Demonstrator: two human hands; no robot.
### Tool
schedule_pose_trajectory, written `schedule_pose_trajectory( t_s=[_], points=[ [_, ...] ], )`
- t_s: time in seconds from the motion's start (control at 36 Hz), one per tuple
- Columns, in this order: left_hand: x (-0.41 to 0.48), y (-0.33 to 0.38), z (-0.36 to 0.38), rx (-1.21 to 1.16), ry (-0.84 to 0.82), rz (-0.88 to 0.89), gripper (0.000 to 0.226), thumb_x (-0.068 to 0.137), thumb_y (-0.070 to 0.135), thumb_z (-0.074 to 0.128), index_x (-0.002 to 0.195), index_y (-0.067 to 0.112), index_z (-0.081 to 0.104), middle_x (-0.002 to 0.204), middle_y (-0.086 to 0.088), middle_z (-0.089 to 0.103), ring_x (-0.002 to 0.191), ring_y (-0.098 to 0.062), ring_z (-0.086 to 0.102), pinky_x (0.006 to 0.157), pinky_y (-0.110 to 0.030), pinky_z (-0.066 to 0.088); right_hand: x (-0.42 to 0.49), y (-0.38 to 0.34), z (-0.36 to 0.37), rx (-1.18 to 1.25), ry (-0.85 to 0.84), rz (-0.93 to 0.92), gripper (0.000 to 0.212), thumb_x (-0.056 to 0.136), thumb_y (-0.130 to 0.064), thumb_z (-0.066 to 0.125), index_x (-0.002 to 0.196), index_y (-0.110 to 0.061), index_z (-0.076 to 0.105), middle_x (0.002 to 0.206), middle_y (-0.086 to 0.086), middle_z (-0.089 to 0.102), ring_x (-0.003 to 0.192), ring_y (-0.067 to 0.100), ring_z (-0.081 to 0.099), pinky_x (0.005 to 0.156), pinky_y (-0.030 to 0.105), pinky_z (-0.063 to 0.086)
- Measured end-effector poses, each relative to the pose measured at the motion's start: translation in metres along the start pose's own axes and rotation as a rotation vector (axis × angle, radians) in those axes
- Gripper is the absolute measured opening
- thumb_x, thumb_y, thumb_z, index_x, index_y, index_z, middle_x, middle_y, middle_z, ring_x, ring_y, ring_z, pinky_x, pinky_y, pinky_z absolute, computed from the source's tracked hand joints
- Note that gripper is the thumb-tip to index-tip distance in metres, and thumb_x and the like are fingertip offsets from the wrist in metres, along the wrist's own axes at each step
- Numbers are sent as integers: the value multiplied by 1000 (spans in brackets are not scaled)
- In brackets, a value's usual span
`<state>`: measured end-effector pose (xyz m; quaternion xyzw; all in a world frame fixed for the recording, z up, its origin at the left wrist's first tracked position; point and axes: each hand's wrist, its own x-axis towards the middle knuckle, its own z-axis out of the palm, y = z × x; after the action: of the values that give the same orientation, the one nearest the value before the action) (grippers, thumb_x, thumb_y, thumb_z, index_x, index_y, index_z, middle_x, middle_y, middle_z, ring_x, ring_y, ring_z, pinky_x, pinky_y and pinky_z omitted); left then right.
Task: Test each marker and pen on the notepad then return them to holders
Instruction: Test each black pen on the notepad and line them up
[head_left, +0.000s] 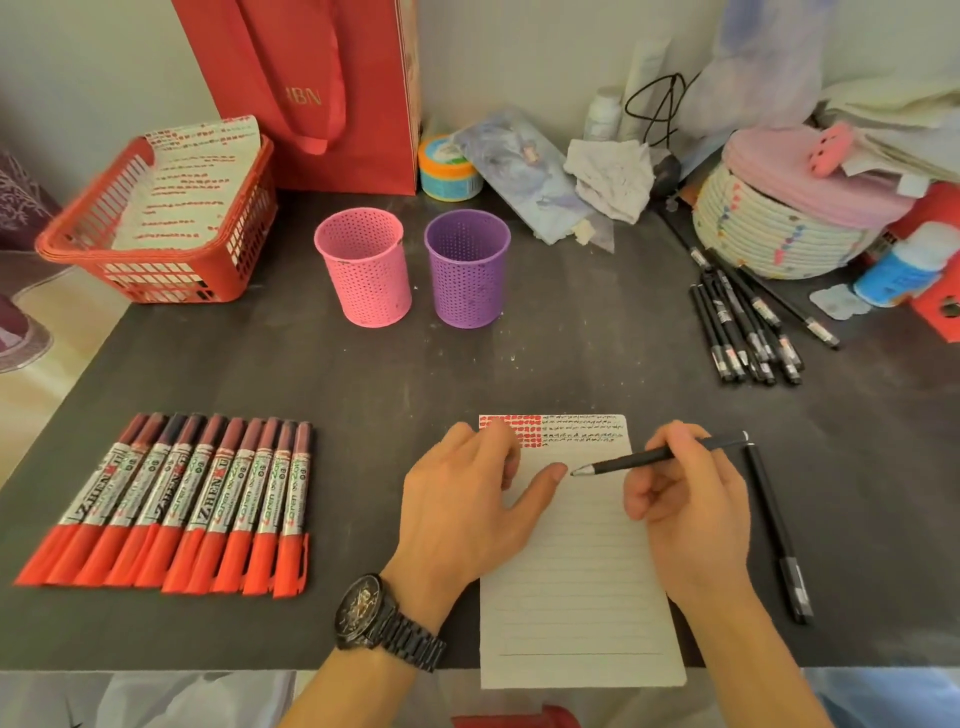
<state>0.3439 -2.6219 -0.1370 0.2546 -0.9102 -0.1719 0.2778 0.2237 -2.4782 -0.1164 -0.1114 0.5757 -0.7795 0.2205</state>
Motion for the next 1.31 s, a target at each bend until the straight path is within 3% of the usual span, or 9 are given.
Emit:
schedule_pose_trajectory(
  t_s=[0.08,0.17,0.25,0.36,0.42,0.53,0.64,0.86,1.31],
  points=[
    [0,-5,5,-75,-37,-28,34,86,66,53,89,38,32,95,21,56,91,0,51,75,-14,38,2,-2,0,-6,11,6,33,96,-35,63,65,-25,58,51,0,54,40,16,48,40,24,37],
    [-1,-8,7,-95,-116,-22,39,84,63,57,96,41,27,120,19,57,125,-2,46,100,-20,35,1,-6,3,-40,-16,-4,30,88,-34,67,67,-19,52,55,7,58,41,19,49,41,25,40],
    [-2,-10,9,-67,-161,-23,38,84,61,58,99,36,34,118,19,56,126,-3,46,109,-26,34,5,-9,6,-22,-38,41,27,95,-23,60,70,-16,54,65,16,65,46,24,57,44,28,47],
    [-2,-9,9,-51,-155,-37,38,81,61,60,99,34,39,112,19,57,113,0,45,105,-18,24,19,-19,16,-129,-131,77,23,101,-18,54,87,-17,72,85,19,75,62,26,69,54,29,57],
    [-2,-9,8,-44,-156,-42,41,81,62,60,103,32,45,108,20,54,113,0,43,102,-13,20,28,-20,23,-256,-128,6,17,97,-25,65,82,-19,71,74,13,73,59,21,67,52,26,54],
    [-1,-9,7,-44,-153,-37,39,79,64,59,95,34,41,115,22,56,115,0,44,100,-15,22,40,-10,30,-455,-102,-69,30,92,-36,71,69,-20,61,53,7,63,44,16,58,42,24,45],
    [-2,-9,8,-36,-147,-51,40,78,67,58,91,37,36,121,24,56,115,0,44,98,-16,24,41,9,28,-624,-53,-146,40,89,-41,74,60,-20,54,46,3,59,42,9,54,50,17,45],
    [-1,-11,11,-41,-144,-63,41,80,64,59,88,40,25,119,24,58,110,2,44,97,-13,22,42,20,22,-687,-54,-230,34,89,-23,74,59,-22,57,45,-2,60,43,2,54,53,9,43],
    [-2,-11,12,-51,-127,-81,41,81,60,58,90,43,23,119,23,59,109,3,45,96,-17,27,42,22,26,-769,-88,-231,29,90,-25,71,64,-25,58,48,-2,64,43,5,57,51,11,43]
  ],
)
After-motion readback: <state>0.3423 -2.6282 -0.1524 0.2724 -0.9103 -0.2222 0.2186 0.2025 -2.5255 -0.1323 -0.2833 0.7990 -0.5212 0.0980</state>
